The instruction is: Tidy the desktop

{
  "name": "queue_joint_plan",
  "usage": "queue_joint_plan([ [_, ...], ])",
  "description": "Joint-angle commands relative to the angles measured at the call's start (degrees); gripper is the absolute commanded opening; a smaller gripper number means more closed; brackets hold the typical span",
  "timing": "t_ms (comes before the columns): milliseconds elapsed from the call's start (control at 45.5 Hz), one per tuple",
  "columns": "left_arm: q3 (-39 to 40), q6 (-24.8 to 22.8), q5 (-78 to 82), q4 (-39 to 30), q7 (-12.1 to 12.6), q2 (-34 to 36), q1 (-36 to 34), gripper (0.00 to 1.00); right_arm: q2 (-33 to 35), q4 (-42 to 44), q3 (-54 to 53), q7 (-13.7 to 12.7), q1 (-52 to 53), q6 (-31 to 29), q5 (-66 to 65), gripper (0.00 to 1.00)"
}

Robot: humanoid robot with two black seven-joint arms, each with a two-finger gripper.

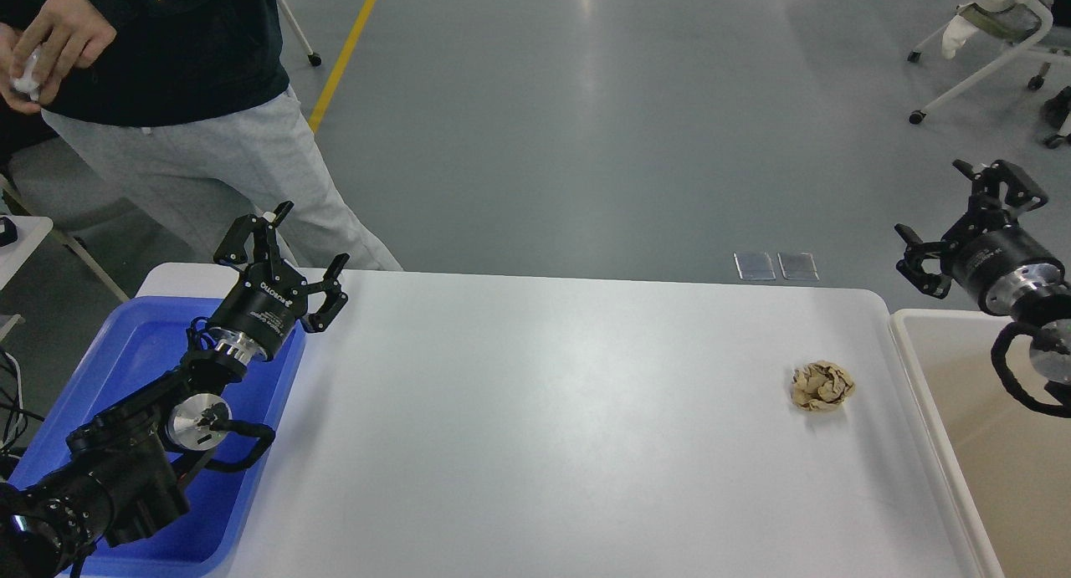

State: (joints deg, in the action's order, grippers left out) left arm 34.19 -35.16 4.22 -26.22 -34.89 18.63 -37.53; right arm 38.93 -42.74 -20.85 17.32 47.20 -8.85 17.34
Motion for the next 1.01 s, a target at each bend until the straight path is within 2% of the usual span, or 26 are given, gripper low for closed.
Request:
queue_joint_plan([
  [0,0.0,0.0,0.0,0.0,0.0,0.0,0.0,1.0,-4.7,-0.9,-6.3,-2.5,-0.7,-5.3,7.3,0.99],
  [110,0.0,0.0,0.0,0.0,0.0,0.0,0.0,1.0,-7.3,-0.9,-8.9,-5.7,-1.7,-5.5,8.4,0.99],
  [285,0.0,0.0,0.0,-0.1,0.0,0.0,0.0,1.0,-9.8,-0.9,-10.8,-8.5,-3.2,-8.9,8.2,0.99],
  [549,0.0,0.0,0.0,0.0,0.0,0.0,0.0,1.0,-13.0,-0.7,-10.9,-8.8,-4.2,-14.7,8.1,1.0],
  [768,0.0,0.0,0.0,0.0,0.0,0.0,0.0,1.0,-17.2,0.7,-12.2,-8.7,-5.5,-15.2,7.5,1.0],
  [988,0.0,0.0,0.0,-0.1,0.0,0.0,0.0,1.0,-21.0,5.8,-12.3,-8.2,-5.7,-15.2,7.3,1.0],
])
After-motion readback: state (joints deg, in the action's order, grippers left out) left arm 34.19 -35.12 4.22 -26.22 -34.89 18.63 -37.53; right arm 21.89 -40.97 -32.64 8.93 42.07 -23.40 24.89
